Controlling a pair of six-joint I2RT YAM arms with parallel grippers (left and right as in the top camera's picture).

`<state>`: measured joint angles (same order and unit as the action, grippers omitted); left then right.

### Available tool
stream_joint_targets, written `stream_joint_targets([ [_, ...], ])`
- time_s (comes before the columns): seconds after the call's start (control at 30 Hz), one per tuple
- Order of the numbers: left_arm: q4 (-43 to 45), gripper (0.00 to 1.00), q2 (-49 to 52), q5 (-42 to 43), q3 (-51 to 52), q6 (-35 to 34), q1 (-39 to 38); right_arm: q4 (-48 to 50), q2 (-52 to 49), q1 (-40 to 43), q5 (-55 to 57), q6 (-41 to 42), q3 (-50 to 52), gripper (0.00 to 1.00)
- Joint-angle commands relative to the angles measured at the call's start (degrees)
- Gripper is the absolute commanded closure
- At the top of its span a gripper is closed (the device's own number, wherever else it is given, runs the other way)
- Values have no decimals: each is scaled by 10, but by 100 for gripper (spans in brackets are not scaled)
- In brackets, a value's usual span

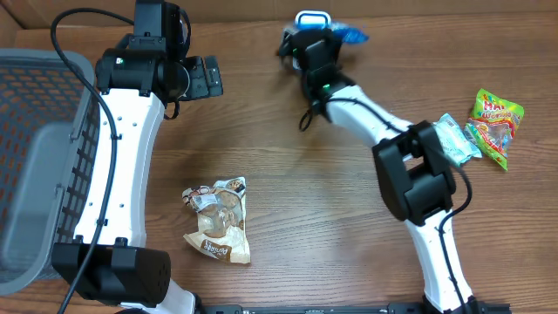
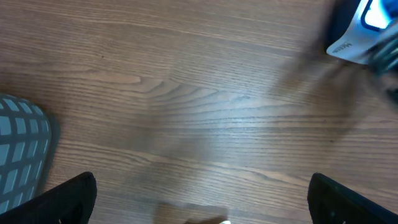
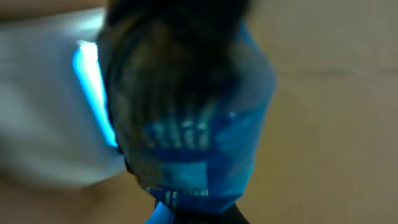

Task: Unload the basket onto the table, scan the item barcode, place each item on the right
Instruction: 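Carry the blue bar right and release it beside the Haribo packets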

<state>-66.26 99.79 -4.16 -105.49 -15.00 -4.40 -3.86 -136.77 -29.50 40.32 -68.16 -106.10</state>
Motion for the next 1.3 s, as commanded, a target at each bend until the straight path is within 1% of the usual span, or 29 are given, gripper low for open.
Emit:
stream_joint_targets([
  [0.0,1,0,3,-5,-15,2,-1,-90,103,-39,39,65,-8,96],
  [0.13,1,0,3,-5,-15,2,-1,-288,180,-54,-31,181,-8,96],
  [0.23,1,0,3,-5,-15,2,-1,-400,244,-47,-124,309,-8,96],
  [0.27,1,0,3,-5,-15,2,-1,-426,264,-39,-152,362,-8,96],
  [0.33,1,0,3,-5,-15,2,-1,-480,307,-16,-217,494,-8,96],
  [0.37,1,0,3,-5,-15,2,-1,-527,339,9,-246,571,-8,96],
  [0.4,1,0,3,-5,-15,2,-1,-552,354,28,-250,599,-8,96],
  [0.43,1,0,3,-5,-15,2,-1,-573,367,48,-250,616,-8,96],
  [0.5,1,0,3,-5,-15,2,-1,-601,381,90,-245,618,-8,96],
  [0.63,2,0,3,-5,-15,2,-1,-668,377,202,-207,640,-4,96],
  [0.73,2,0,3,-5,-15,2,-1,-670,367,284,-215,657,23,96],
  [0.93,2,0,3,-5,-15,2,-1,-634,331,419,-319,658,82,96],
  [1.03,2,0,3,-5,-15,2,-1,-615,315,470,-408,658,98,95],
  [1.07,2,0,3,-5,-15,2,-1,-611,311,482,-439,658,100,90],
  [1.1,2,0,3,-5,-15,2,-1,-608,307,493,-468,658,101,81],
  [1.17,2,0,3,-5,-15,2,-1,-609,304,508,-511,659,101,53],
  [1.27,2,0,3,-5,-15,2,-1,-611,304,518,-582,659,101,2],
])
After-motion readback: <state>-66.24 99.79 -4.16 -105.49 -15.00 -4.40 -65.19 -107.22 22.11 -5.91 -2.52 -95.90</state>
